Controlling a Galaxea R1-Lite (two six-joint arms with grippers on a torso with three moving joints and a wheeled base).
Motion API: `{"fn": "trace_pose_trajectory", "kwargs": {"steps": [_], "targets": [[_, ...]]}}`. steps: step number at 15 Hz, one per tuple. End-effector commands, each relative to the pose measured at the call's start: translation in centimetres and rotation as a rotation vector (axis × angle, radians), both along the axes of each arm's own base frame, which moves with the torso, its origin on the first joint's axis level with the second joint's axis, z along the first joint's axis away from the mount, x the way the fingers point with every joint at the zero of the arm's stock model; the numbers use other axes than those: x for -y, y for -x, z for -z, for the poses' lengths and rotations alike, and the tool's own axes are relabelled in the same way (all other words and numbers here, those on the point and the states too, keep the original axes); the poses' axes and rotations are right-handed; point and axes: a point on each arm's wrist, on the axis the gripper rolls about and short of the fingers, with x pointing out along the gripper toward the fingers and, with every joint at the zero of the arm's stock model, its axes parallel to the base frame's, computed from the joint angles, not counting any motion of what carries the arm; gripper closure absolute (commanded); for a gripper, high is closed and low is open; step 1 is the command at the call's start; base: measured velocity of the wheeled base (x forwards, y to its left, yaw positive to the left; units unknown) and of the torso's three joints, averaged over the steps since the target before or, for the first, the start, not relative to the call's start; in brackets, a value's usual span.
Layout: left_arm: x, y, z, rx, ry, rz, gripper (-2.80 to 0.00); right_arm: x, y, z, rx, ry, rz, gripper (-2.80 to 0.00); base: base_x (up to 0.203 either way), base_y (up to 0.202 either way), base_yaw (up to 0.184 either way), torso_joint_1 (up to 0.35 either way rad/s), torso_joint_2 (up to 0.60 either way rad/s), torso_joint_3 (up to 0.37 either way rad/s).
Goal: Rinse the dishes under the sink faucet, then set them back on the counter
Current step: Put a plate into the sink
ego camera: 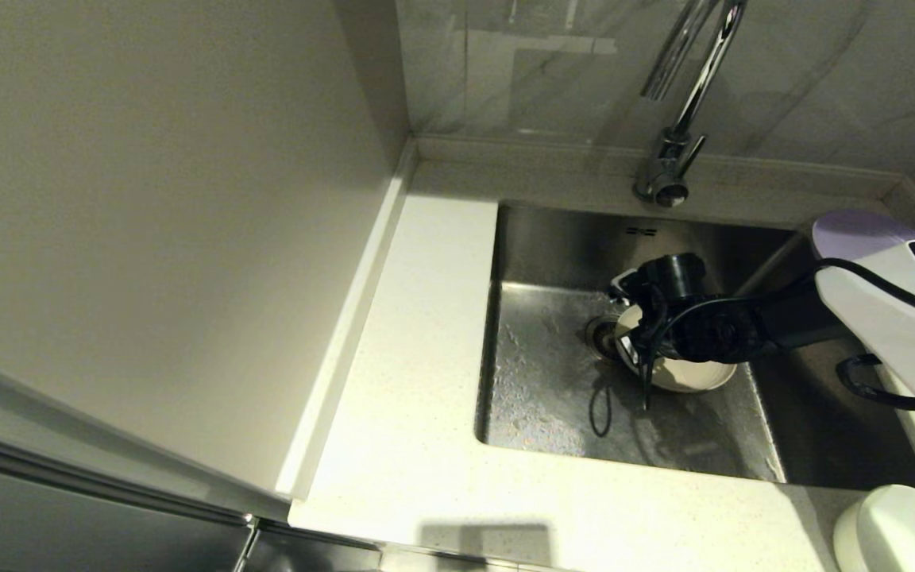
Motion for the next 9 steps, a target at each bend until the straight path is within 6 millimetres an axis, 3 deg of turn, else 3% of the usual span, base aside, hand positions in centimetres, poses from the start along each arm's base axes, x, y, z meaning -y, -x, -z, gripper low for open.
{"fn": "trace_pose_trajectory", "kwargs": {"steps": [1,3,5,7,9], "targets": [[0.0,0.0,0.0,0.004,0.001,-0.001,0.00,1.0,-0.8,0.5,0.001,0.005,0.027,-2.80,0.000,0.000,0.000,0.000,0.00,0.000],[0.0,0.0,0.0,0.004,0.001,-0.001,0.00,1.8,-0.2,-1.7,0.042,0.002,0.045,-2.80,0.000,0.000,0.000,0.000,0.00,0.000],[0.0,0.0,0.0,0.004,0.001,-0.001,0.00,2.3,1.6,-5.4,0.103,-0.007,0.049,-2.80,0.000,0.000,0.000,0.000,0.00,0.000],[0.0,0.0,0.0,0.004,0.001,-0.001,0.00,2.8,5.2,-10.3,0.165,-0.015,0.043,-2.80,0.000,0.000,0.000,0.000,0.00,0.000],[0.0,0.0,0.0,0.004,0.001,-0.001,0.00,3.5,10.4,-15.1,0.193,-0.001,0.026,-2.80,0.000,0.000,0.000,0.000,0.00,0.000]]}}
